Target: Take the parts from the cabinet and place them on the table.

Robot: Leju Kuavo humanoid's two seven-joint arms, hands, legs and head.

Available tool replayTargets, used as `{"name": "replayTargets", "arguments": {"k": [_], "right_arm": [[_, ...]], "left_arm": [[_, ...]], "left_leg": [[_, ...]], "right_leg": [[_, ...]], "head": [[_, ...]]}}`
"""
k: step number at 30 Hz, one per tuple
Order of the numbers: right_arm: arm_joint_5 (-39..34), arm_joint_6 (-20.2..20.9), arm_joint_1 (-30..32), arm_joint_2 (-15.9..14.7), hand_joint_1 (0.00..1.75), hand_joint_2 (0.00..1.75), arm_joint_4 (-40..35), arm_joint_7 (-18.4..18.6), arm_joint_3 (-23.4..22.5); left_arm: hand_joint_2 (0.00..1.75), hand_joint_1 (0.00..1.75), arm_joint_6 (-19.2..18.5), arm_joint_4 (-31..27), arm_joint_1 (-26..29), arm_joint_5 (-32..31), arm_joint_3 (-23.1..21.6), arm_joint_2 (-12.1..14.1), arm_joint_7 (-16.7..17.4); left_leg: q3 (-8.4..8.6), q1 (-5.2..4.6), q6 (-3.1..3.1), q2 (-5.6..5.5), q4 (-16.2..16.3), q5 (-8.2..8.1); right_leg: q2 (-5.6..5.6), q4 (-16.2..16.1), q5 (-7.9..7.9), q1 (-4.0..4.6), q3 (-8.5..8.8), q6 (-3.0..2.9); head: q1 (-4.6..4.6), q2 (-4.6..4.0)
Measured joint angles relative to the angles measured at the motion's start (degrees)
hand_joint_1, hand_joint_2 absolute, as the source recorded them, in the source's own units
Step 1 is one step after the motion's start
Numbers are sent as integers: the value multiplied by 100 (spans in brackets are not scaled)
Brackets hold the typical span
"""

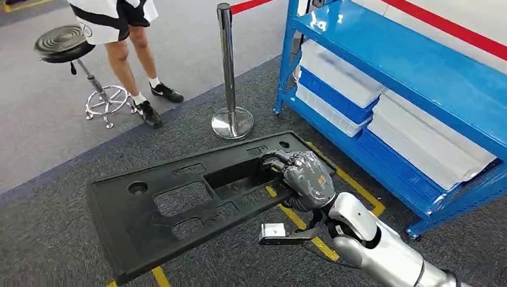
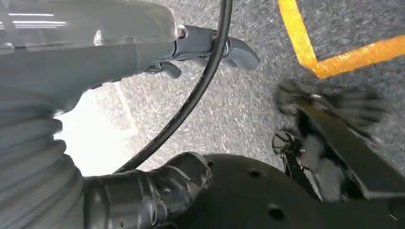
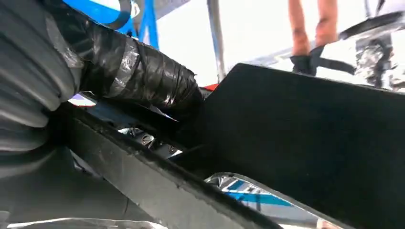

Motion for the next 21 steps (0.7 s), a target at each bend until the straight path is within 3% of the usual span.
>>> {"name": "replayTargets", "arguments": {"k": [1,2,3,4,5,7,8,9,10,12,13,14,15,17,18,19,21], "right_arm": [[0,0,-25,0,175,175,7,-2,11],[0,0,-57,0,175,175,13,-2,17],[0,0,-79,0,175,175,13,-2,17],[-2,0,-116,0,175,175,13,4,17],[-9,0,-122,0,175,175,15,4,17],[-9,2,-120,2,175,175,22,6,26],[-9,4,-112,0,175,175,33,4,31],[-9,4,-112,2,175,175,44,4,31],[-9,4,-113,2,175,175,46,4,31],[-9,4,-105,2,175,175,66,4,31],[-9,7,-92,2,175,175,79,4,33],[-9,7,-83,2,175,175,85,4,35],[-9,7,-81,2,175,175,96,7,35],[-9,7,-89,2,175,175,96,7,35],[-9,7,-103,0,175,175,96,7,35],[-9,7,-107,2,175,175,96,7,35],[-11,7,-122,0,175,175,98,7,35]], "left_arm": [[175,0,0,-4,0,2,4,0,-4],[175,0,-2,-15,2,2,9,0,-4],[175,0,-4,-15,-2,2,9,-4,-4],[175,0,-4,-15,-2,2,11,-4,-4],[175,0,-4,-15,4,2,20,-4,-4],[175,0,-4,-15,12,2,41,-2,-7],[175,0,-4,-15,15,2,48,0,-7],[175,0,-4,-15,14,2,52,0,-7],[175,0,-4,-15,17,2,55,2,-7],[175,0,2,-17,19,2,74,9,-7],[175,0,0,-17,19,2,83,9,-7],[175,0,-2,-17,20,2,87,9,-4],[175,0,-2,-15,21,2,90,9,-7],[175,0,-4,-17,23,2,92,7,-4],[175,0,-7,-15,24,2,92,0,-7],[175,0,-13,-17,20,2,94,-20,-7],[175,0,-20,-17,20,2,101,-13,-7]], "left_leg": [[277,47,-49,4,-316,205],[635,83,-83,26,-783,237],[949,72,-131,36,-1277,-40],[1109,3,-45,5,-1555,-147],[1103,-14,-7,6,-1617,-175],[1058,-82,128,0,-1664,-188],[1072,-44,230,0,-1739,-125],[1055,-72,283,10,-1738,-100],[1025,-96,350,19,-1737,-80],[968,-166,407,18,-1725,-43],[934,-218,434,7,-1716,-25],[915,-248,449,-9,-1708,-15],[903,-282,458,-27,-1692,-9],[909,-322,461,-58,-1663,-10],[899,-319,466,-63,-1660,-12],[855,-359,456,-64,-1617,3],[823,-320,427,-64,-1623,25]], "right_leg": [[-37,44,22,-24,-72,34],[-49,88,38,-42,-115,62],[-63,104,51,-56,-157,99],[-67,119,74,-49,-185,158],[-72,126,122,-47,-203,223],[-91,97,201,-85,-255,340],[-51,133,147,-136,-288,369],[39,291,-25,-135,-342,347],[113,667,-298,-123,-500,322],[184,1620,-759,-78,-886,306],[187,1983,-856,-50,-1024,277],[188,1989,-802,-19,-998,243],[197,1694,-613,28,-813,178],[220,690,-153,127,-232,33],[236,303,-143,189,-52,-83],[230,217,-132,189,-29,-109],[230,204,-119,218,-37,-118]], "head": [[0,0],[-2,0],[-4,0],[8,0],[4,0],[4,0],[4,0],[7,0],[4,0],[4,0],[4,0],[4,0],[4,0],[6,0],[4,0],[-2,0],[13,0]]}}
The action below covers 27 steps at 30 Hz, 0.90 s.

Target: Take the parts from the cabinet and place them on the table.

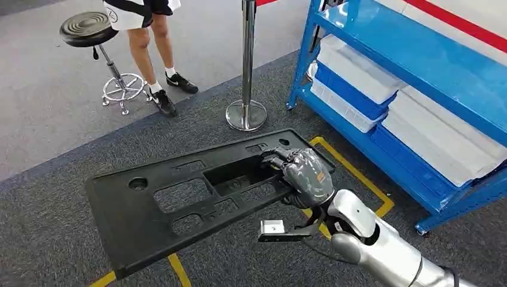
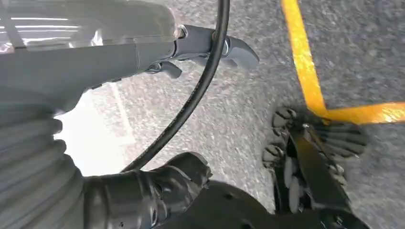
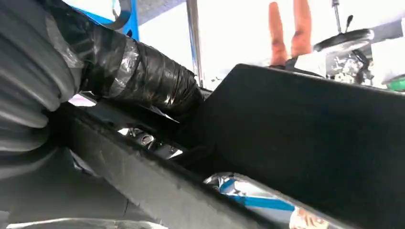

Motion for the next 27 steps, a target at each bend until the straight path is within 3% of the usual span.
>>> {"name": "replayTargets", "arguments": {"k": [1,2,3,4,6,7,8,9,11,12,13,14,16,17,18,19,20,21,22,23,24,25,26,27], "right_arm": [[0,0,0,0,175,175,-2,0,0],[0,-2,0,0,175,175,-2,0,0],[0,-2,-8,0,175,175,-2,0,0],[0,-2,-18,0,175,175,-2,0,0],[-4,0,-19,0,175,175,-2,0,2],[-4,0,-20,0,175,175,4,0,9],[-2,0,-24,0,175,175,13,0,20],[-2,0,-27,0,175,175,20,0,35],[-2,0,-50,0,175,175,22,0,39],[-2,0,-72,0,175,175,22,0,39],[-2,-2,-97,-4,175,175,24,0,39],[-2,-2,-105,-2,175,175,24,0,42],[0,-2,-116,-2,175,175,24,0,48],[0,-2,-116,-2,175,175,24,0,52],[0,-2,-126,-2,175,175,26,0,52],[0,-2,-127,-2,175,175,24,0,52],[0,-2,-125,-4,175,175,26,0,52],[0,-2,-119,-4,175,175,33,0,52],[0,0,-116,-2,175,175,44,0,59],[0,0,-112,-2,175,175,55,0,63],[0,0,-111,-2,175,175,63,0,68],[0,-2,-113,-4,175,175,63,0,68],[0,-2,-120,-4,175,175,63,0,68],[0,-2,-132,-4,175,175,63,0,68]], "left_arm": [[175,0,-2,0,1,0,0,0,0],[175,0,-7,0,-4,0,0,11,2],[175,0,-9,0,-4,0,2,26,0],[175,0,-17,0,-3,0,2,26,0],[175,0,-26,0,5,-4,2,28,2],[175,0,-31,2,5,-7,2,28,2],[175,0,-31,0,3,-11,2,31,2],[175,0,-31,0,1,-13,2,37,2],[175,0,-31,0,-4,-13,2,55,2],[175,0,-31,0,-10,-15,2,53,2],[175,0,-33,0,-11,-15,2,22,2],[175,0,-31,0,-18,-15,2,26,2],[175,0,-31,0,1,-17,4,33,4],[175,0,-29,0,0,-17,4,41,4],[175,0,-28,0,-2,-17,4,50,4],[175,0,-28,0,-5,-17,7,55,4],[175,0,-28,0,-6,-17,7,59,2],[175,0,-28,0,-9,-17,7,61,4],[175,0,-28,0,-8,-17,7,59,4],[175,0,-28,0,-7,-20,7,61,4],[175,0,-28,0,-7,-17,7,59,4],[175,0,-28,0,-6,-17,7,59,4],[175,0,-28,0,-9,-20,4,59,4],[175,0,-31,0,-5,-18,4,53,4]], "left_leg": [[2,-3,-28,0,-18,21],[-5,-53,-47,-11,2,-4],[-43,-28,-88,2,89,-101],[-164,-2,-139,14,378,-327],[-560,101,-236,21,1276,-752],[-722,148,-278,28,1625,-852],[-771,198,-325,42,1717,-802],[-682,246,-371,67,1531,-635],[-199,333,-470,193,577,-133],[-17,344,-564,398,146,-91],[-16,272,-519,412,151,-101],[-53,280,-391,300,168,-97],[-89,251,-312,224,172,-86],[-97,248,-243,172,141,-53],[-92,257,-176,132,110,-17],[-102,245,-142,95,98,3],[-118,231,-119,47,96,18],[-139,205,-96,-9,96,27],[-155,170,-75,-78,96,38],[-159,136,-63,-148,96,45],[-154,104,-57,-226,97,48],[-141,86,-53,-298,100,48],[-111,71,-50,-378,101,46],[-98,76,-49,-440,96,46]], "right_leg": [[-2,-26,27,-1,-1,-15],[-12,-133,88,-93,33,-26],[-45,-180,116,-99,62,-14],[-76,-199,136,-116,61,-46],[-130,-187,141,-124,42,-42],[-170,-172,139,-130,31,-41],[-210,-157,131,-144,27,-28],[-261,-137,116,-165,27,-4],[-353,-61,60,-235,31,89],[-396,-1,17,-245,22,158],[-411,53,-5,-182,-11,222],[-438,53,4,-184,-21,246],[-516,19,30,-205,1,290],[-559,12,26,-232,0,327],[-380,86,-91,-263,-23,351],[-189,319,-293,-265,-127,329],[-91,730,-536,-251,-304,305],[-47,1271,-779,-221,-553,286],[-35,1702,-919,-198,-763,254],[-30,1884,-915,-171,-860,209],[-11,1776,-766,-125,-821,138],[18,1434,-518,-77,-666,63],[97,898,-198,-5,-415,-26],[312,362,101,68,-183,-126]], "head": [[-4,0],[0,2],[-6,0],[-7,0],[-4,0],[-7,0],[-7,0],[-7,0],[-7,0],[-7,0],[-15,0],[-11,2],[-9,0],[-7,0],[-7,0],[-7,2],[-4,0],[-4,0],[-7,0],[-7,0],[-7,0],[-9,0],[-7,0],[-7,0]]}}
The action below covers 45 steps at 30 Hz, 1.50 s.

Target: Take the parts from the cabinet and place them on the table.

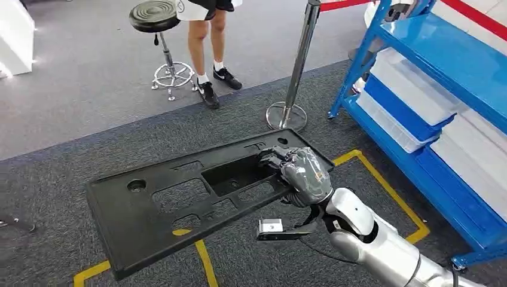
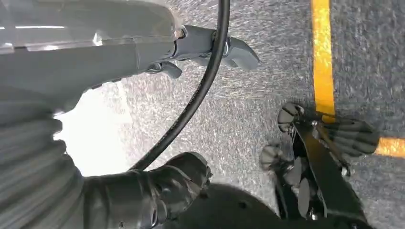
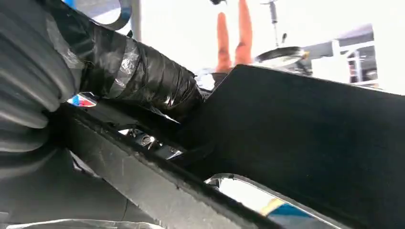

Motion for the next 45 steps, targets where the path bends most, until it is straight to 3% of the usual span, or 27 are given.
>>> {"name": "replayTargets", "arguments": {"k": [1,3,5,6,8,11,13,15,16,17,18,20,21,22,24,26,28,30,31,32,34,36,38,39,42,44,45], "right_arm": [[0,0,-24,-9,175,175,2,0,0],[0,0,-38,-35,175,175,-4,0,0],[4,0,-56,-35,175,175,-4,0,0],[4,-2,-68,-33,175,175,-7,0,2],[4,-2,-69,-24,175,175,-7,0,9],[4,-2,-57,-22,175,175,2,0,15],[4,-2,-59,-22,175,175,4,0,35],[4,-2,-62,-22,175,175,4,0,52],[4,-2,-75,-26,175,175,4,0,55],[4,-2,-85,-24,175,175,0,2,63],[2,-4,-91,-33,175,175,-2,0,66],[4,2,-90,-46,175,175,-2,2,68],[4,15,-92,-46,175,175,-4,26,72],[4,20,-96,-46,175,175,-7,39,72],[4,22,-87,-50,175,175,-4,52,72],[4,35,-71,-50,175,175,-4,52,81],[4,57,-65,-50,175,175,-2,55,87],[2,59,-88,-59,175,175,-4,59,87],[-2,61,-112,-66,175,175,-7,61,87],[-7,68,-115,-77,175,175,-7,65,87],[-7,76,-139,-111,175,175,-11,70,87],[-7,83,-154,-109,175,175,-20,70,87],[-9,96,-184,-96,175,175,-28,70,96],[-13,101,-193,-96,175,175,-28,70,96],[-13,129,-185,-96,175,175,-15,85,101],[-13,144,-186,-96,175,175,-15,85,114],[-13,160,-189,-96,175,175,-15,85,122]], "left_arm": [[175,0,2,2,12,-2,2,-42,0],[175,0,0,0,-9,-2,2,-31,0],[175,0,0,0,9,-2,2,-31,0],[175,0,0,0,2,-2,2,-24,0],[175,0,0,0,-5,-6,2,-24,0],[175,0,4,0,-10,-39,2,-20,0],[175,0,7,0,-8,-46,2,0,0],[175,0,9,0,-4,-59,2,4,0],[175,0,15,0,-8,-61,2,-9,-2],[175,0,9,0,-8,-61,2,-51,-4],[175,0,13,0,-15,-61,2,-24,-7],[175,0,13,0,4,-61,2,-22,-4],[175,0,13,0,-3,-61,6,-5,-7],[175,0,13,0,-9,-61,7,-5,-9],[175,0,11,0,-14,-61,7,4,-9],[175,0,11,0,-10,-61,9,6,-9],[175,0,7,0,-7,-63,7,6,-7],[175,0,4,0,-7,-65,9,6,-7],[175,0,2,0,0,-72,9,-3,-7],[175,0,2,0,-14,-89,9,-20,-4],[175,0,-4,2,-4,-98,9,-24,-4],[175,0,-4,2,15,-100,9,-24,-4],[175,0,-7,2,5,-107,11,-22,-2],[175,0,-7,2,0,-116,11,-20,-4],[175,0,-13,2,-3,-140,11,-16,-4],[175,0,-22,2,-2,-162,11,0,-4],[175,0,-24,2,0,-162,11,2,-4]], "left_leg": [[-44,17,-3,-51,1,20],[-116,86,-43,-185,-4,70],[-106,88,-121,-353,-105,141],[-130,59,-102,-190,-60,91],[-320,41,-190,309,369,-225],[-840,156,-316,472,1398,-605],[-697,221,-422,525,1080,-286],[-174,288,-531,708,63,189],[-188,230,-539,861,46,27],[-192,219,-482,875,-1,114],[-209,221,-358,790,66,79],[-219,205,-289,683,73,62],[-203,201,-227,620,46,79],[-202,195,-195,569,30,91],[-201,159,-160,463,10,111],[-201,100,-138,320,8,115],[-168,45,-108,146,9,105],[-101,30,-74,-30,9,87],[-105,44,-65,-102,-9,82],[-114,26,-71,-165,12,91],[-139,108,-112,-352,-30,128],[-100,54,-172,-470,-136,184],[-247,10,-194,188,176,-129],[-432,35,-244,344,565,-346],[-822,104,-351,454,1383,-639],[-777,149,-442,499,1296,-460],[-561,173,-494,544,890,-219]], "right_leg": [[314,-129,-35,-23,42,-107],[198,-226,43,32,26,-64],[34,-423,79,24,122,-116],[-111,-681,102,-58,267,-85],[-238,-797,148,-68,354,-87],[-488,-756,104,-105,348,-10],[-656,-677,26,-179,349,96],[-792,-542,-93,-263,357,217],[-826,-506,-132,-238,335,278],[-876,-395,-177,-191,297,332],[-892,-406,-181,-183,309,337],[-992,-415,-216,-214,359,354],[-947,-408,-271,-259,351,367],[-685,-272,-426,-278,305,361],[-395,606,-884,-264,-103,326],[-353,1424,-1102,-208,-559,247],[-310,1296,-766,-100,-608,116],[-151,343,-125,37,-251,-49],[129,-114,110,111,-105,-150],[311,-161,107,51,-78,-175],[183,-198,134,78,-59,-164],[-35,-526,179,26,130,-207],[-199,-816,218,-12,286,-164],[-294,-825,227,-22,292,-149],[-494,-788,191,-59,281,-103],[-644,-726,136,-111,276,-27],[-728,-674,90,-150,276,21]], "head": [[-28,0],[-7,0],[0,2],[-2,2],[4,2],[-2,2],[-2,2],[-2,2],[-9,2],[0,0],[4,2],[9,0],[11,2],[2,2],[4,2],[7,2],[5,2],[4,2],[7,2],[-33,0],[-9,2],[-9,2],[-9,0],[-15,0],[-13,0],[-13,0],[-13,0]]}}
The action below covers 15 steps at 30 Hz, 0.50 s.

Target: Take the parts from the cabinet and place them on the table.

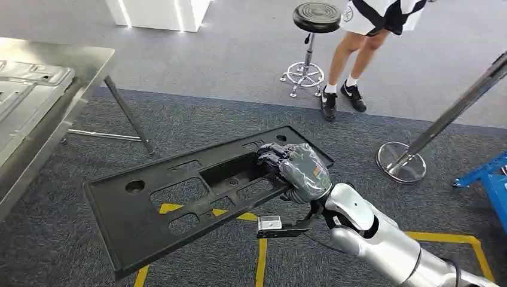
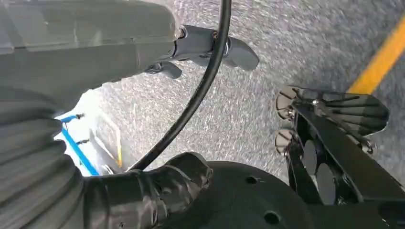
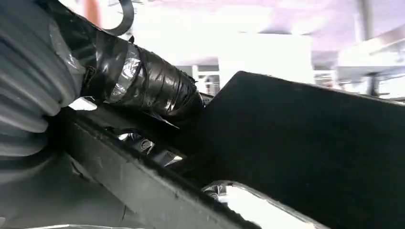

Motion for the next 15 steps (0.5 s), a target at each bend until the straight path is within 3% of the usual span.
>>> {"name": "replayTargets", "arguments": {"k": [1,2,3,4,5,7,11,15], "right_arm": [[0,11,-3,0,175,175,0,2,9],[0,13,-6,0,175,175,0,4,11],[0,15,-8,-2,175,175,0,4,11],[-4,28,-20,-2,175,175,0,7,22],[-18,50,-50,-4,175,175,0,7,33],[-35,87,-57,-9,175,175,2,28,46],[-79,129,-65,-9,175,175,15,72,46],[-83,138,-85,-7,175,175,17,85,52]], "left_arm": [[175,0,0,0,2,-2,0,6,0],[175,0,0,0,1,-2,-2,9,0],[175,0,-15,0,-11,-2,-2,2,0],[175,0,-15,-2,-2,-2,0,2,-4],[175,0,-15,0,17,-4,0,9,-4],[175,0,-15,-2,6,-4,0,11,-11],[175,0,-15,0,10,-7,0,13,-13],[175,0,-26,0,2,-15,0,13,-11]], "left_leg": [[273,13,-38,87,-487,233],[528,14,-80,350,-1029,340],[564,-38,0,358,-963,300],[539,-40,108,256,-1001,312],[534,-41,168,241,-1001,317],[543,-43,177,236,-1013,325],[523,-72,209,233,-1010,325],[508,-97,246,238,-1000,331]], "right_leg": [[-61,58,-47,-36,3,45],[-128,145,-111,-42,-2,107],[-149,174,-145,-24,-48,155],[-170,225,-156,-4,-39,176],[-201,222,-158,-3,-31,183],[-189,241,-172,-2,-47,11],[-183,216,-141,-18,-46,14],[-181,209,-112,-37,-61,79]], "head": [[0,0],[-2,0],[-2,0],[9,0],[13,0],[9,0],[7,0],[7,0]]}}
